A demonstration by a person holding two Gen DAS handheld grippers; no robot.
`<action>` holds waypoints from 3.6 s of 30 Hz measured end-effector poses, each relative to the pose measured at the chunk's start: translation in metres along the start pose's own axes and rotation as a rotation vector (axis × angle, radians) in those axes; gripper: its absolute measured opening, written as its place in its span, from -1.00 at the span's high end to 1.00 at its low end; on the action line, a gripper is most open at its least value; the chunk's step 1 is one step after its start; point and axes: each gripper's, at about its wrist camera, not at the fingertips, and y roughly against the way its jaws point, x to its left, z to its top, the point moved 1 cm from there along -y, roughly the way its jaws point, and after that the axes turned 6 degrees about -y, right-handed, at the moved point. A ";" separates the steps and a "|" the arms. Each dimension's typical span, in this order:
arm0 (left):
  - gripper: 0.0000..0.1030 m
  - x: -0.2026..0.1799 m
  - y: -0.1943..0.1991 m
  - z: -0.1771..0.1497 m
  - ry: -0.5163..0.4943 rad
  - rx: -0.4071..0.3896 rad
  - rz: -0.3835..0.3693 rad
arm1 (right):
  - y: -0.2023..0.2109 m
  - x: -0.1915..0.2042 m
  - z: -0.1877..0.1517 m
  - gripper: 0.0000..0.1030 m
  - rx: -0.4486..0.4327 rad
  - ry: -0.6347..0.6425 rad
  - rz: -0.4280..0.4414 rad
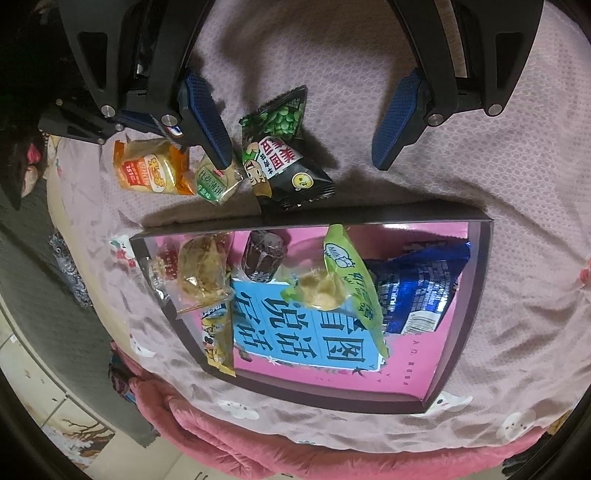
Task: Organize snacks
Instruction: 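Lower right tool onto the Snickers bar and close it, then grasp green-pea snack bag with left tool while right tool lifts Snickers bar, then carry pea bag over tray with left tool while right tool carries Snickers there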
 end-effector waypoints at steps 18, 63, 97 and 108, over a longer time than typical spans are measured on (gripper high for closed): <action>-0.12 -0.006 -0.022 0.005 0.032 0.019 0.027 | 0.013 -0.012 0.008 0.43 -0.091 -0.083 0.088; 0.25 -0.013 0.050 0.008 -0.009 -0.083 0.068 | 0.039 -0.036 0.075 0.43 -0.328 -0.116 0.123; 0.25 -0.036 0.046 0.065 -0.029 -0.137 0.096 | 0.049 -0.086 0.097 0.43 -0.402 -0.214 0.048; 0.25 -0.046 0.021 0.082 -0.044 -0.122 0.102 | 0.047 -0.100 0.100 0.43 -0.409 -0.252 0.048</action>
